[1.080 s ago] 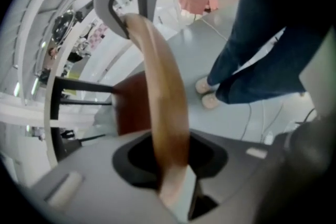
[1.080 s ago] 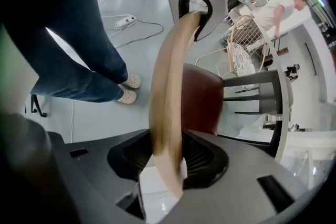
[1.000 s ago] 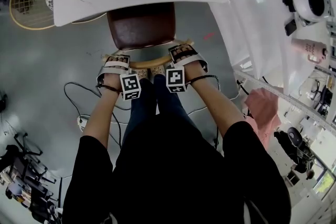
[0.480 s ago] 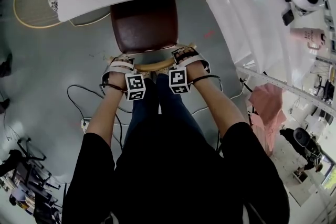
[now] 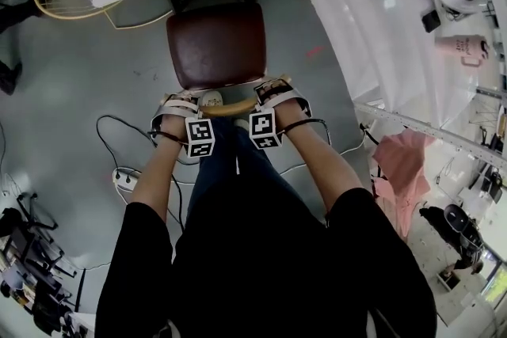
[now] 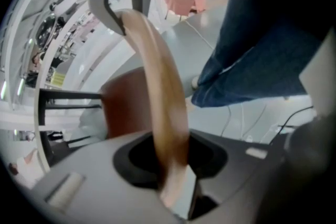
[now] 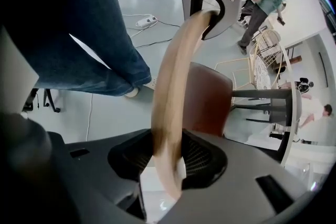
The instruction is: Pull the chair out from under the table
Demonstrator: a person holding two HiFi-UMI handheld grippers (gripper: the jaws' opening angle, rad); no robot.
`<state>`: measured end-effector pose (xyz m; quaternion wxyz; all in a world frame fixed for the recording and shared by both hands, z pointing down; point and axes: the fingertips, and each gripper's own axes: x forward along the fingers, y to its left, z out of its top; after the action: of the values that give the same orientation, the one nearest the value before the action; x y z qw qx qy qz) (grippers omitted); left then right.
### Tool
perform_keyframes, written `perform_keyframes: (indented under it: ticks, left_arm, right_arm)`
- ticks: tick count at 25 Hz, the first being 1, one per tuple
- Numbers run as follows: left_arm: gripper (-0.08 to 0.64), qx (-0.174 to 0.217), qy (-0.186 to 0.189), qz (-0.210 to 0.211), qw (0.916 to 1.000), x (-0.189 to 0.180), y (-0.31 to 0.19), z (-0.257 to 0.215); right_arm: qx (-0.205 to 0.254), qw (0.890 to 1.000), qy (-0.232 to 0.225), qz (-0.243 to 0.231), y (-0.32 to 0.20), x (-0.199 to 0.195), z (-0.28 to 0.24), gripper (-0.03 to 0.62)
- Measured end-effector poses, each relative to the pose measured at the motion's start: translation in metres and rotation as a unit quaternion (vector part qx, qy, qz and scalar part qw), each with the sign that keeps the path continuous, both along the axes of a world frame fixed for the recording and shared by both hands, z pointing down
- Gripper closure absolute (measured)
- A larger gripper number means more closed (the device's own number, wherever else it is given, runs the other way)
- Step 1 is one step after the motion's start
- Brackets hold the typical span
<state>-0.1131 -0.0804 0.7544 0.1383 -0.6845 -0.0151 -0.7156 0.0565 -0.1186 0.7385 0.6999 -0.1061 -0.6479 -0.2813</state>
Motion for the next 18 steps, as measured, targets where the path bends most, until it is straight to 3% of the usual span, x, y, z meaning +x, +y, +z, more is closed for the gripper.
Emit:
perform_keyframes:
  ticks: [11,18]
  left_arm:
    - [0.426,-0.014,-0.012,-0.025,0.9995,0.024,0.091,0.0]
    - [0.425,-0.018,-0.013,-0.029,0.9993,0.03,0.122,-0.001]
  right_arm:
    - [-0.012,1.0,-0.013,-0.024,0.086,0.024,0.0,0.439]
    - [-0.011,1.0,-0.012,-0.025,0.116,0.029,-0.001,0.439]
